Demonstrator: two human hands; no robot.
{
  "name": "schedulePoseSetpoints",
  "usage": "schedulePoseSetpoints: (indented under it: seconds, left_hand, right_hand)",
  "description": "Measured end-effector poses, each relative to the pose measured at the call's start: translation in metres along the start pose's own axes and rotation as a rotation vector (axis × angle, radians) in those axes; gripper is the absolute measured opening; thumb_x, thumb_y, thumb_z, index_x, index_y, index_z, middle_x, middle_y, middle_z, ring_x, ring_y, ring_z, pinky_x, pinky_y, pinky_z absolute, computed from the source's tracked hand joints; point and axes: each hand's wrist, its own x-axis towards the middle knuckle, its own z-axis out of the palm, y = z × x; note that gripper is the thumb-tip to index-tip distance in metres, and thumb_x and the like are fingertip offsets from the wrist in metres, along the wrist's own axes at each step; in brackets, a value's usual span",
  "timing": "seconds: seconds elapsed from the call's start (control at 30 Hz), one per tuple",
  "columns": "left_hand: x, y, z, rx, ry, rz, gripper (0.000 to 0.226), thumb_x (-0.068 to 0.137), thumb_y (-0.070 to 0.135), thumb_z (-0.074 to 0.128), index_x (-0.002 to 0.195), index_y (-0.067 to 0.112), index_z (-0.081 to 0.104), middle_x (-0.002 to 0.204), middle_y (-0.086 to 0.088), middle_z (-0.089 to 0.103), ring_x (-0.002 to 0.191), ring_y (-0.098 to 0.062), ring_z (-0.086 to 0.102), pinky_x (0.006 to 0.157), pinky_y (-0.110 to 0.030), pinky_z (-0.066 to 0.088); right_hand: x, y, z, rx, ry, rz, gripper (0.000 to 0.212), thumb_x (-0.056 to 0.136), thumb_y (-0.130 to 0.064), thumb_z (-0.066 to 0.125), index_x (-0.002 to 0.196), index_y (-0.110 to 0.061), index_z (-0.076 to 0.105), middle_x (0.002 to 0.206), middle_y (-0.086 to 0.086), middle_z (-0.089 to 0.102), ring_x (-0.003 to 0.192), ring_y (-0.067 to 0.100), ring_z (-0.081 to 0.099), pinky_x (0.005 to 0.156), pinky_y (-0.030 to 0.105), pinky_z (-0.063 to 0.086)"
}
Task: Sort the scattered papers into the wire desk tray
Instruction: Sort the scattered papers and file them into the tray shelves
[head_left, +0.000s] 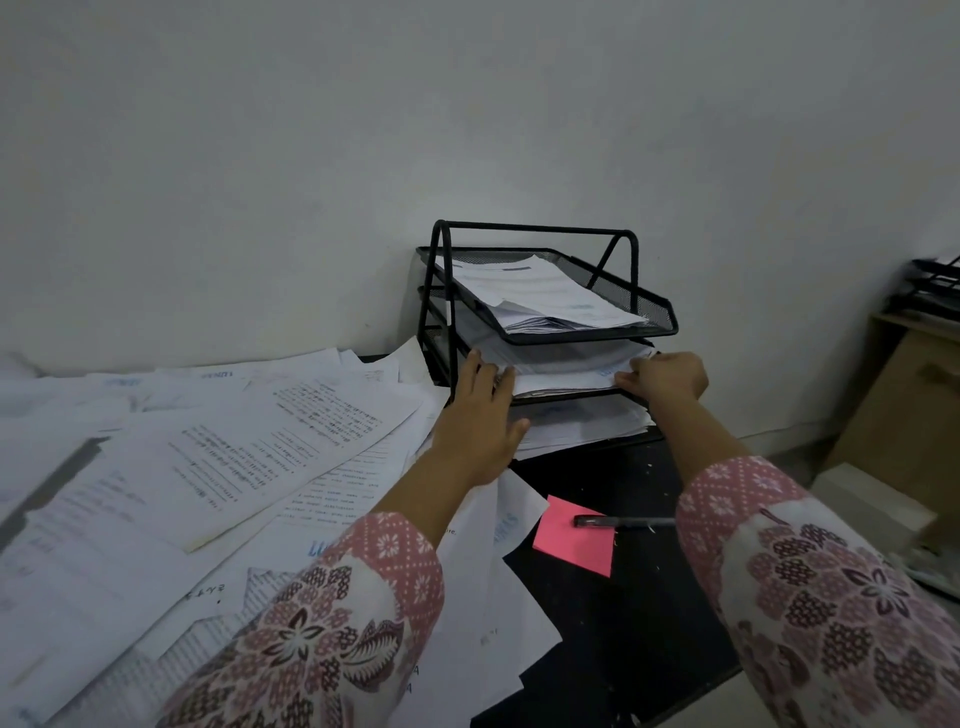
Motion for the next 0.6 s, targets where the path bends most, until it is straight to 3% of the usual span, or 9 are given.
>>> schedulePoseSetpoints:
  seconds: [0.03,0.1,0.13,0.2,0.33,0.5,0.6]
  left_hand:
    - [0.0,0.0,-0.002,-0.005,-0.027,0.008,0.067,0.099,0.039,0.038,0.15,0.005,0.01,0.156,-0.01,0.008,0.144,-0.026,-0.013,0.117,-0.035,0.007]
    - [0.0,-0.001,-0.008,-0.047,-0.089,0.017,0.068,0.099,0.038,0.039,0.149,0.003,0.008,0.156,-0.01,0.004,0.144,-0.026,-0.016,0.116,-0.032,-0.003]
    - [0.0,-0.002,-0.013,-0.092,-0.118,0.018,0.069,0.099,0.036,0.04,0.149,0.002,0.007,0.157,-0.01,0.002,0.144,-0.026,-0.017,0.115,-0.031,-0.006]
    - [-0.004,-0.005,-0.024,-0.2,-0.16,0.035,0.067,0.099,0.031,0.042,0.149,0.002,0.007,0.158,-0.009,0.0,0.144,-0.023,-0.015,0.113,-0.025,-0.007]
    - [-0.032,-0.026,-0.043,-0.24,-0.15,0.109,0.062,0.099,0.024,0.044,0.15,0.01,0.012,0.158,-0.003,0.0,0.145,-0.015,-0.006,0.108,-0.013,-0.004]
    - [-0.09,-0.077,-0.063,-0.17,-0.115,0.03,0.056,0.099,0.028,0.044,0.149,0.02,0.02,0.158,0.005,0.003,0.145,-0.007,0.001,0.11,-0.014,0.002]
    - [-0.131,-0.112,-0.082,-0.121,-0.038,-0.073,0.049,0.097,0.025,0.048,0.143,0.02,0.033,0.155,0.002,0.02,0.144,-0.012,0.015,0.115,-0.023,0.013]
  right_hand:
    - [-0.002,0.0,0.002,-0.027,0.022,-0.013,0.008,0.087,0.001,0.058,0.087,-0.004,0.052,0.039,-0.011,0.057,0.032,0.002,0.054,0.042,0.015,0.048]
    - [-0.01,0.0,0.005,-0.027,0.079,-0.021,0.016,0.085,0.001,0.062,0.1,0.002,0.055,0.077,0.005,0.07,0.033,0.006,0.058,0.037,0.016,0.047]
    - [-0.018,-0.001,0.008,-0.006,0.081,-0.021,0.023,0.085,0.0,0.061,0.107,0.003,0.054,0.096,0.014,0.066,0.037,0.011,0.061,0.041,0.021,0.052]
    - [-0.035,-0.005,0.016,-0.007,0.058,-0.043,0.026,0.086,0.0,0.058,0.111,0.002,0.052,0.108,0.02,0.06,0.046,0.019,0.065,0.05,0.027,0.057]
    - [-0.077,-0.009,0.041,-0.004,-0.03,-0.132,0.021,0.088,-0.003,0.056,0.108,0.004,0.055,0.098,0.018,0.061,0.049,0.017,0.063,0.041,0.018,0.05]
    - [-0.142,-0.003,0.081,-0.086,-0.177,-0.26,0.014,0.086,-0.01,0.061,0.096,-0.01,0.051,0.092,0.01,0.061,0.076,0.031,0.066,0.07,0.043,0.057]
    - [-0.184,0.007,0.109,-0.137,-0.328,-0.285,0.013,0.086,-0.009,0.061,0.092,-0.011,0.051,0.079,0.004,0.058,0.073,0.029,0.064,0.074,0.049,0.056]
